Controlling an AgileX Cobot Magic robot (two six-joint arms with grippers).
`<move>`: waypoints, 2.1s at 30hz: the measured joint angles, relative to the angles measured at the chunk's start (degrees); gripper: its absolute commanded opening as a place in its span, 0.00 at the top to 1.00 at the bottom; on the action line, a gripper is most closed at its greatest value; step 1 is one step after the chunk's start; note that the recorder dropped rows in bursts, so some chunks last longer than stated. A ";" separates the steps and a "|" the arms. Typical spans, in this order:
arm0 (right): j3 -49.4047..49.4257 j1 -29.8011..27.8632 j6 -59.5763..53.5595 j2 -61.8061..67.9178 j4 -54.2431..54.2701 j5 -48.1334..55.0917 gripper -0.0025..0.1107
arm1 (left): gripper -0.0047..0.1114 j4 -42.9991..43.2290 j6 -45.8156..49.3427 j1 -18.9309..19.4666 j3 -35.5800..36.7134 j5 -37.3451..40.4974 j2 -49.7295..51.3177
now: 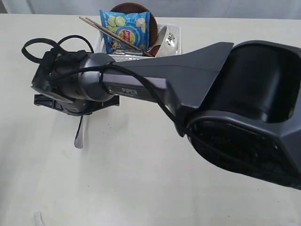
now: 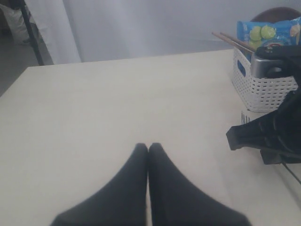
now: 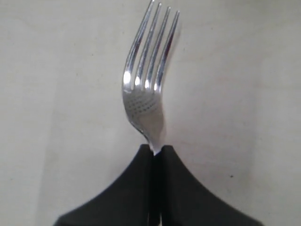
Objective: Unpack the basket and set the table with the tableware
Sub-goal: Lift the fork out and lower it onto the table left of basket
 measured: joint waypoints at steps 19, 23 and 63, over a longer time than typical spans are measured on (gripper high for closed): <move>0.00 -0.42 5.01 1.66 -3.90 -3.65 0.98 | 0.96 0.00 0.00 0.00 0.00 0.00 0.00; 0.00 -0.92 5.27 1.80 -3.56 -3.87 0.97 | 0.96 0.00 0.00 0.00 0.00 0.00 0.00; -0.64 0.36 3.85 1.98 4.82 -6.02 0.69 | 0.96 0.00 0.00 0.00 0.00 0.00 0.00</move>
